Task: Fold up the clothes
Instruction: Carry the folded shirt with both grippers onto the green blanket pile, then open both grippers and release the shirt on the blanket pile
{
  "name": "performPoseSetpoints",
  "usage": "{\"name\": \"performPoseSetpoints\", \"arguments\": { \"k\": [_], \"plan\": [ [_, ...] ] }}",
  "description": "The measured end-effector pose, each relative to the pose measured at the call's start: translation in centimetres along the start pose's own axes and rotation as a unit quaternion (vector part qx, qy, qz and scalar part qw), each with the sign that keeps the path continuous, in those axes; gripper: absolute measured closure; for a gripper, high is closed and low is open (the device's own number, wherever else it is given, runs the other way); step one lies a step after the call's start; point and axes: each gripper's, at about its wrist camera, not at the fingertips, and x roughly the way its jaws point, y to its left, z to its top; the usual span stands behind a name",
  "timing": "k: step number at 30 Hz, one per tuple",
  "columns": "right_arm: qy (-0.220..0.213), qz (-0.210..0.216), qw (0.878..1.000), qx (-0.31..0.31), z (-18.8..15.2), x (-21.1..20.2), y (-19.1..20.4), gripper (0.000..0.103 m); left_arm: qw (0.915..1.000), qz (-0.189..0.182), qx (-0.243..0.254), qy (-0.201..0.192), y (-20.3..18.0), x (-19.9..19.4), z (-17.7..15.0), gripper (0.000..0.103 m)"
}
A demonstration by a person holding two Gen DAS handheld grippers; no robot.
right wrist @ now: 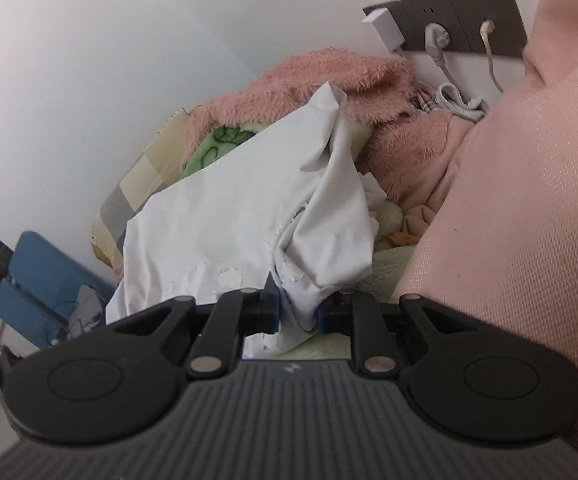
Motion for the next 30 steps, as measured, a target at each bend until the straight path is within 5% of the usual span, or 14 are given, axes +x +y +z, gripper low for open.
{"name": "performPoseSetpoints", "arguments": {
  "k": [4, 9, 11, 14, 24, 30],
  "plan": [
    [0.004, -0.015, 1.000, -0.002, 0.8, -1.4, 1.5, 0.081, 0.9984, 0.036, 0.044, 0.002, -1.8, -1.4, 0.4, 0.036],
    [-0.009, -0.042, 0.998, -0.046, 0.0, -5.4, 3.4, 0.076, 0.9893, 0.070, 0.126, -0.022, -4.8, -6.1, -0.5, 0.009],
    [-0.021, -0.042, 0.996, -0.073, -0.6, -7.4, 4.4, 0.053, 0.9832, 0.080, 0.158, -0.045, -6.4, -8.9, -1.1, 0.001],
    [-0.047, -0.031, 0.993, -0.102, -1.8, -10.6, 6.2, 0.019, 0.9760, 0.089, 0.186, -0.070, -8.8, -13.4, -2.2, 0.000],
    [-0.117, -0.002, 0.974, -0.195, -7.2, -19.4, 11.5, 0.017, 0.9481, 0.109, 0.265, -0.138, -13.3, -26.6, -9.0, 0.000],
    [-0.140, -0.002, 0.962, -0.234, -12.0, -21.7, 13.0, 0.017, 0.9444, 0.117, 0.260, -0.164, -12.3, -31.2, -12.7, 0.000]
  ]
}}
